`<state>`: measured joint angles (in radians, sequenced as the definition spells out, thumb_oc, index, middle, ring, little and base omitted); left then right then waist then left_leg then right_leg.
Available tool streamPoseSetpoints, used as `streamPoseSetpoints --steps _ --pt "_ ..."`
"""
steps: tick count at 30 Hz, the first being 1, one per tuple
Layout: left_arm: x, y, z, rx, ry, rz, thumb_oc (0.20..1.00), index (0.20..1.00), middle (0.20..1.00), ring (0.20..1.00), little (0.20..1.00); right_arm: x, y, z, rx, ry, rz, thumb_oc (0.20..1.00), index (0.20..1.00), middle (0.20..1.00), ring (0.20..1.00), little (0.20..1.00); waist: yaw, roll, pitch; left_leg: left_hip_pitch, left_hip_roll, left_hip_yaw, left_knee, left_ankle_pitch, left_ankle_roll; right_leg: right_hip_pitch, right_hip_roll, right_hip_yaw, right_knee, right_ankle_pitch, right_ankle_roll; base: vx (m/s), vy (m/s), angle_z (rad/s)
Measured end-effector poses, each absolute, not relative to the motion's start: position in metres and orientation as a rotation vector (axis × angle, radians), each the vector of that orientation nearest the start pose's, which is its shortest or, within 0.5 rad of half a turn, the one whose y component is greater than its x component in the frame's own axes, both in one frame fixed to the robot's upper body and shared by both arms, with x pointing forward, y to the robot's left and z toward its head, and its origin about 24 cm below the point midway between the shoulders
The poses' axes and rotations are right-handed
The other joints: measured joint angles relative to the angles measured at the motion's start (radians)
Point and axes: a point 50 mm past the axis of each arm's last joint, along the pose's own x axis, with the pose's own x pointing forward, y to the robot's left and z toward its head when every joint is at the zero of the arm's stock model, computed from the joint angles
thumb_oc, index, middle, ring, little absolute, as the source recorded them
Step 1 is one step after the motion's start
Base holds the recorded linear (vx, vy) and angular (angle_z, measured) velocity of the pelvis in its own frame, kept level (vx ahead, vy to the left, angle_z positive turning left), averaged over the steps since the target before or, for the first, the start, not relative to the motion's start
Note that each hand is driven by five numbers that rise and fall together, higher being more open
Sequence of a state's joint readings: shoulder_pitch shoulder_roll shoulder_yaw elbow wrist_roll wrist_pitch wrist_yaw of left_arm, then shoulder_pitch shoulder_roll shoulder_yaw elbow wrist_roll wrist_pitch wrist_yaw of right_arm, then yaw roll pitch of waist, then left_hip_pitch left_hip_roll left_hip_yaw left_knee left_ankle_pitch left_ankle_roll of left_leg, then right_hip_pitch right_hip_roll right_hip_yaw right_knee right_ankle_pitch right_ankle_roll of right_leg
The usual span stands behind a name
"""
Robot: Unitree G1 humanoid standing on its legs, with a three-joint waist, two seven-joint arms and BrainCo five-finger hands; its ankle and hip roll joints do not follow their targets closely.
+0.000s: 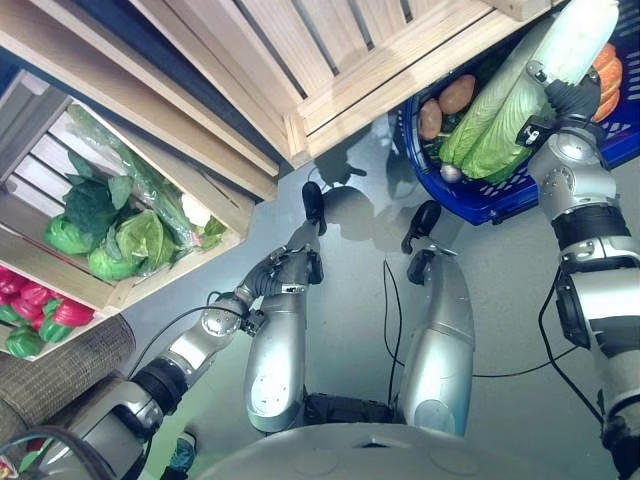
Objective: Pick up fruits and vegetables into the basket
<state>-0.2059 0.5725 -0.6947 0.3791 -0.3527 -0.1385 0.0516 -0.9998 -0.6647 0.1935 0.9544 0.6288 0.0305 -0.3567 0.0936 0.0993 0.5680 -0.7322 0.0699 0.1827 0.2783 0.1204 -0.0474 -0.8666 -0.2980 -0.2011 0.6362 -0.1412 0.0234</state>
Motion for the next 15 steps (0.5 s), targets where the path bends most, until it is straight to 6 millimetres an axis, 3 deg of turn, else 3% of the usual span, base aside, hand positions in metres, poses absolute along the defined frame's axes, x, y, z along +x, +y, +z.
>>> streamPoseSetpoints --steps 5,13,15 --pt "0.248 0.159 -0.02 0.372 0.271 -0.451 1.0 1.0 1.0 1.0 1.0 0.39 -0.297 0.177 0.046 0.035 -0.538 0.2 0.2 0.2 0.2 0.2 0.012 0.004 -0.003 -0.03 -0.002 -0.008 0.016 0.001 0.001 -0.025 -0.005 0.002 0.019 -0.004 -0.002 0.02 0.007 0.05" --pt "0.247 0.157 -0.019 0.369 0.249 -0.45 1.0 1.0 1.0 1.0 1.0 0.386 -0.308 0.164 0.241 0.106 -0.685 0.2 0.2 0.2 0.2 0.2 0.021 0.006 -0.003 -0.047 -0.003 -0.017 0.035 0.003 -0.002 -0.043 -0.01 0.001 0.048 -0.015 -0.012 0.0 0.009 0.03" --pt "0.247 0.156 -0.02 0.37 0.244 -0.446 1.0 1.0 1.0 1.0 1.0 0.383 -0.313 0.159 0.319 0.12 -0.755 1.0 1.0 1.0 1.0 1.0 0.022 0.006 -0.004 -0.047 -0.003 -0.021 0.038 0.003 -0.003 -0.043 -0.009 0.001 0.05 -0.016 -0.014 0.0 0.0 0.0"
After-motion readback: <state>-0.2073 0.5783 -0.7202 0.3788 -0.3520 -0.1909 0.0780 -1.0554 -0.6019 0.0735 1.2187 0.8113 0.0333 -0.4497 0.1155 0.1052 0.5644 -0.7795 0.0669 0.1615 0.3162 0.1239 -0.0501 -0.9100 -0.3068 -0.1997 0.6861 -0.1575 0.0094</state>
